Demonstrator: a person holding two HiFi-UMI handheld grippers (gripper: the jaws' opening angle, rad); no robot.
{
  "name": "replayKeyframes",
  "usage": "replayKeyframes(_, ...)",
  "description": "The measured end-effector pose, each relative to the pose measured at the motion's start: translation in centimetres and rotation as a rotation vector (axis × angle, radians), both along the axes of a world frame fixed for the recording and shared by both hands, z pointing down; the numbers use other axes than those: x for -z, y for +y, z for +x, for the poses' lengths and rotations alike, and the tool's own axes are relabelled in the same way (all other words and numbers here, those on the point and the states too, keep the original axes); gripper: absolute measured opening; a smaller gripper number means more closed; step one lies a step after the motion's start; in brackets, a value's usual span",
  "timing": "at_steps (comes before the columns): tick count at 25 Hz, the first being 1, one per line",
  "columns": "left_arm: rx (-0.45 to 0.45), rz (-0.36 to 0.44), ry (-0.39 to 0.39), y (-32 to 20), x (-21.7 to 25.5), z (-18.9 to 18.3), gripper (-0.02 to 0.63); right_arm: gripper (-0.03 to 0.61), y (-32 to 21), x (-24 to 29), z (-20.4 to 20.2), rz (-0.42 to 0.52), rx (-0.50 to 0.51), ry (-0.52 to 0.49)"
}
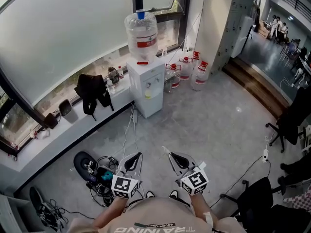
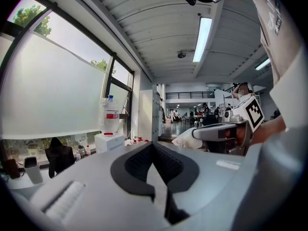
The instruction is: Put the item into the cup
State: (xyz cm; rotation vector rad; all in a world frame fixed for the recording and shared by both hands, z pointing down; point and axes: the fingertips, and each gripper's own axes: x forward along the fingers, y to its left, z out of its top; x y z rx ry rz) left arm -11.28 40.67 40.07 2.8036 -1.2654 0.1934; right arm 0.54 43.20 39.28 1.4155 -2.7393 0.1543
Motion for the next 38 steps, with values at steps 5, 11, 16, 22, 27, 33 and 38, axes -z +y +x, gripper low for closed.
replayKeyframes(5, -0.018, -0.008, 0.003, -2.3, -0.5, -1.9, 0.008, 0.012, -2.0, -0.3, -1.5, 0.001, -0.032, 0.020)
replayKeyframes(11, -0.023, -0.032, 0.011, -4.8, -1.6, -2.9, 0.008, 0.012, -3.9, -1.4, -2.0, -0.032, -0.059, 0.032)
replayKeyframes(16, -0.013, -0.048, 0.010, -7.2, -2.0, -2.7, 0.008, 0.012, -6.8, -1.8, -1.9, -0.043, -0.031, 0.032)
replayKeyframes(22, 0.026, -0.056, -0.007, -11.2, -2.4, -1.0, 0.008, 0.012, -11.5, -2.4, -0.5, -0.042, 0.015, 0.017)
replayKeyframes(27, 0.060, -0.043, 0.001, -15.5, -1.3, 1.4, 0.008, 0.012, -15.9, -1.6, 1.9, -0.025, 0.058, 0.022)
replayKeyframes(33, 0.110, -0.071, 0.069, -20.5, -1.3, 4.5, 0.008, 0.012, -20.8, -2.3, 5.4, -0.019, 0.095, 0.051)
replayKeyframes(38, 0.136, -0.094, 0.047, -23.9, -2.4, 5.2, 0.008, 0.012, -24.6, -3.1, 6.6, -0.049, 0.103, 0.035)
